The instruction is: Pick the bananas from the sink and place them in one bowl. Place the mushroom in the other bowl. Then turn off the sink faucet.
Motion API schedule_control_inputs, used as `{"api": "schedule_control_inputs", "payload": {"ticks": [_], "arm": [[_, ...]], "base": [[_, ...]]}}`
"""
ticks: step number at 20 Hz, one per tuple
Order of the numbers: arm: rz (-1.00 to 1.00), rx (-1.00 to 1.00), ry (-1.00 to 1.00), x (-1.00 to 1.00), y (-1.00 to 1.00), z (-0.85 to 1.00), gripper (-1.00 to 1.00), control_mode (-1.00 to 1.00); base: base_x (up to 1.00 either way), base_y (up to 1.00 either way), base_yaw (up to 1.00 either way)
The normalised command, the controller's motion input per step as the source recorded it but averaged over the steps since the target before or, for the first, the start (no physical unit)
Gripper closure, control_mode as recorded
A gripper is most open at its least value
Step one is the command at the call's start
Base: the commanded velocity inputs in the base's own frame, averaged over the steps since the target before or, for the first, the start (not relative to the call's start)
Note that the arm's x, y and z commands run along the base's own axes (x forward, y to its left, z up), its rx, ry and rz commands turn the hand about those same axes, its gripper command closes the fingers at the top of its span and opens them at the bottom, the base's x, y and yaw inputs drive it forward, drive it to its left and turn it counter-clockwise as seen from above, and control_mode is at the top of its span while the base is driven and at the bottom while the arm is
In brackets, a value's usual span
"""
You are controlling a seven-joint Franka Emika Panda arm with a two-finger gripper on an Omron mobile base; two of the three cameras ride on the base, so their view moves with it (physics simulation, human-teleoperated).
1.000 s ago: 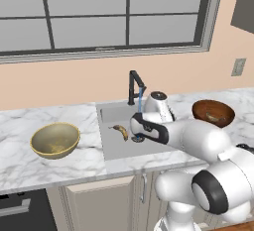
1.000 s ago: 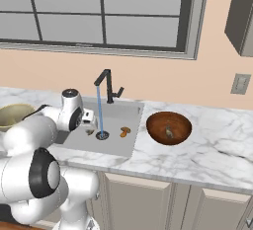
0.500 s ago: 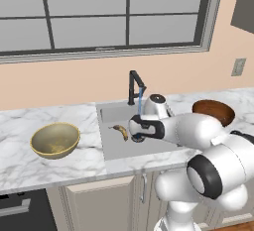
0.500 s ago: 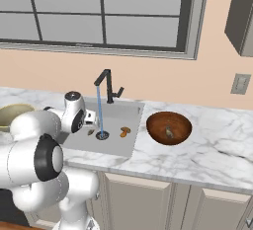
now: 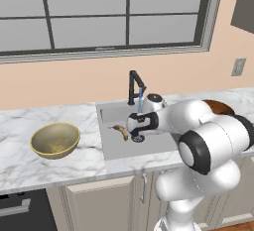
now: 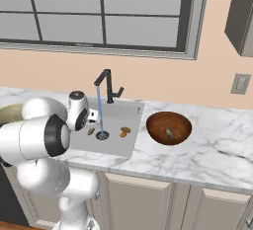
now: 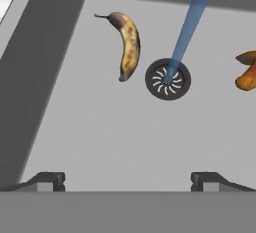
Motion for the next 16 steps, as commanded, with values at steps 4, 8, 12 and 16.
{"api": "schedule_control_inputs", "payload": {"ticks": [4,8,12,16], "arm": [[0.0,0.0,0.0,0.18,0.0,-0.22,-1.0,-1.0],[0.0,0.0,0.0,0.17,0.0,-0.27,-1.0,-1.0],[-0.01,0.0,0.0,0.23,0.05,-0.24,-1.0,-1.0],[-0.02,0.0,0.0,0.2,0.02,-0.13,-1.0,-1.0]], "base": [[0.0,0.0,0.0],[0.0,0.0,0.0],[0.0,0.0,0.0],[0.0,0.0,0.0]]}}
